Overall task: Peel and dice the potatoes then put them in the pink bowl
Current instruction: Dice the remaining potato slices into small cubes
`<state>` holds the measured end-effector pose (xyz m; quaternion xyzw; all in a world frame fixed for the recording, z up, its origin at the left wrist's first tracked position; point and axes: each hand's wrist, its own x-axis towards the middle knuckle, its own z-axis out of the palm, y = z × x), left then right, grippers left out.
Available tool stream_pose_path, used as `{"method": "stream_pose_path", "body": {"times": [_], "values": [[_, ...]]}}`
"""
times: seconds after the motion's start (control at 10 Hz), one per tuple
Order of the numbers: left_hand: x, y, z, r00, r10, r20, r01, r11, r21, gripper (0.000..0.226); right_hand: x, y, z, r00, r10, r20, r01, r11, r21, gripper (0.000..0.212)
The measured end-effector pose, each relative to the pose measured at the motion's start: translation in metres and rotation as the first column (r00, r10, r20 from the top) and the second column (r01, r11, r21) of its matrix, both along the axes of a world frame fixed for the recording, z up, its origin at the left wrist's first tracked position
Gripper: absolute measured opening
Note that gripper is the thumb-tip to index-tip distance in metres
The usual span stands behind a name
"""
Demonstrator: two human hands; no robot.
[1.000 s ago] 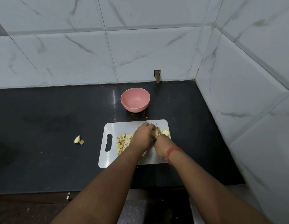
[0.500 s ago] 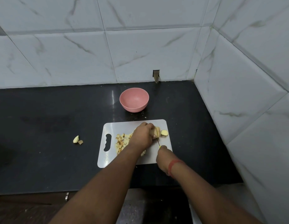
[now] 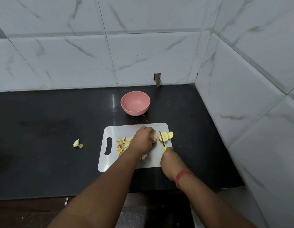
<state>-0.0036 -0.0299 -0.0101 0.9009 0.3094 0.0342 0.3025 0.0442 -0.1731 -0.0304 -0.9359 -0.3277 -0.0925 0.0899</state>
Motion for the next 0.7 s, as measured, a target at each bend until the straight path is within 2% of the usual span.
{"method": "stream_pose_path", "body": {"times": [0.1, 0.2, 0.3, 0.4, 0.5, 0.6, 0.7], "values": [[-0.001, 0.002, 0.003, 0.999, -0.034, -0.017, 0.034, 0.999, -0.007, 0.052, -0.022, 0.003, 0.062, 0.909, 0.168, -0.381, -0.387, 0.677, -0.626, 0.046], [-0.002, 0.0, 0.006, 0.999, -0.016, -0.029, 0.016, 1.0, -0.009, 0.057, -0.02, 0.007, 0.067, 0.854, 0.183, -0.488, -0.488, 0.611, -0.623, 0.038], [-0.001, -0.002, 0.008, 0.999, 0.045, -0.026, -0.045, 0.999, -0.02, 0.048, -0.025, 0.017, 0.088, 0.922, 0.11, -0.371, -0.343, 0.677, -0.652, 0.041], [0.0, -0.002, 0.01, 0.999, 0.047, -0.026, -0.047, 0.999, 0.001, 0.036, -0.025, 0.017, 0.079, 0.837, 0.179, -0.517, -0.474, 0.708, -0.523, 0.038], [0.001, -0.002, 0.009, 0.998, 0.062, -0.019, -0.062, 0.998, 0.002, 0.034, -0.024, 0.024, 0.089, 0.778, 0.098, -0.62, -0.406, 0.832, -0.378, 0.022], [0.001, -0.001, 0.008, 0.998, 0.065, 0.001, -0.065, 0.998, 0.003, 0.031, -0.013, 0.022, 0.072, 0.765, 0.042, -0.642, -0.219, 0.956, -0.198, 0.028], [-0.001, -0.003, 0.005, 0.998, 0.057, 0.015, -0.057, 0.998, 0.03, 0.028, -0.01, 0.027, 0.072, 0.823, 0.212, -0.527, -0.408, 0.867, -0.288, 0.031]]}}
